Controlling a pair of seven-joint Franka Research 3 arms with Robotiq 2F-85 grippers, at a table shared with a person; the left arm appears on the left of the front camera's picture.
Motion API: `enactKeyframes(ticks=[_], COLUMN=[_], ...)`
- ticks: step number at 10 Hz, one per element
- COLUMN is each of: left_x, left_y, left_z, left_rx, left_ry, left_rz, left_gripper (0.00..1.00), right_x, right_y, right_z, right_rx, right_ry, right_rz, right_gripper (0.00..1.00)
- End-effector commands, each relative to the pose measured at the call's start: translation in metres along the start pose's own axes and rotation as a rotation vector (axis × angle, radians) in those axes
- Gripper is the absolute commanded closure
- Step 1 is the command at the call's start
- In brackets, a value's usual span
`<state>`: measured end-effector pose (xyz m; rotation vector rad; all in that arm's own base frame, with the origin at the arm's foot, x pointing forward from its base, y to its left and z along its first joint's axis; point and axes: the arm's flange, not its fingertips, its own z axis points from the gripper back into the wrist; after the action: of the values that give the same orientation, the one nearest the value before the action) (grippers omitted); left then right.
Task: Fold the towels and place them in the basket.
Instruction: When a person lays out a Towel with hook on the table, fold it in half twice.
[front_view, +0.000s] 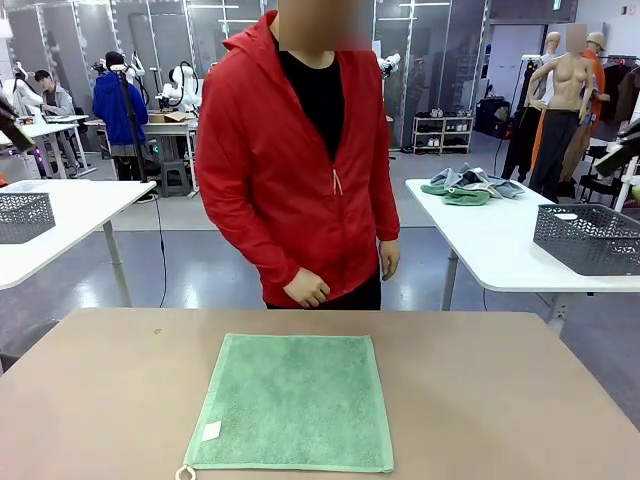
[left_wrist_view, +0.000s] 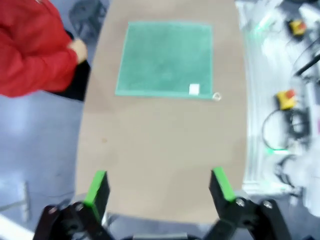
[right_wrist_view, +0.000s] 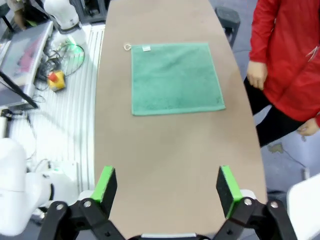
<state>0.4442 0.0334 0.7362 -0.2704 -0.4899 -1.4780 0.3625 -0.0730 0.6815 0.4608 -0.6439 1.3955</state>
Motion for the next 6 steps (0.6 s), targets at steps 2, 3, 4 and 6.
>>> enactKeyframes(ticks=[2, 3, 4, 6], left_x=[0.061, 0.079, 0.094, 0.111], left_y=[-0.068, -0.085, -0.092, -0.098], left_z=[-0.030, -0.045, -0.068, -0.122], left_rx=[0.078, 0.095, 0.085, 0.052], left_ry=[0.163, 0.201, 0.235, 0.332], left_rz=[-0.032, -0.072, -0.122, -0.115], left_gripper=[0.00, 0.00, 0.00, 0.00], right_x=[0.059, 0.073, 0.086, 0.100], right_y=[0.079, 0.091, 0.095, 0.093], right_z=[-0.073, -0.094, -0.122, -0.158], right_rx=[-0.175, -0.194, -0.235, -0.281], right_ry=[0.171, 0.197, 0.268, 0.393], right_rz=[-0.064, -0.049, -0.065, -0.151], right_gripper=[0.00, 0.00, 0.00, 0.00])
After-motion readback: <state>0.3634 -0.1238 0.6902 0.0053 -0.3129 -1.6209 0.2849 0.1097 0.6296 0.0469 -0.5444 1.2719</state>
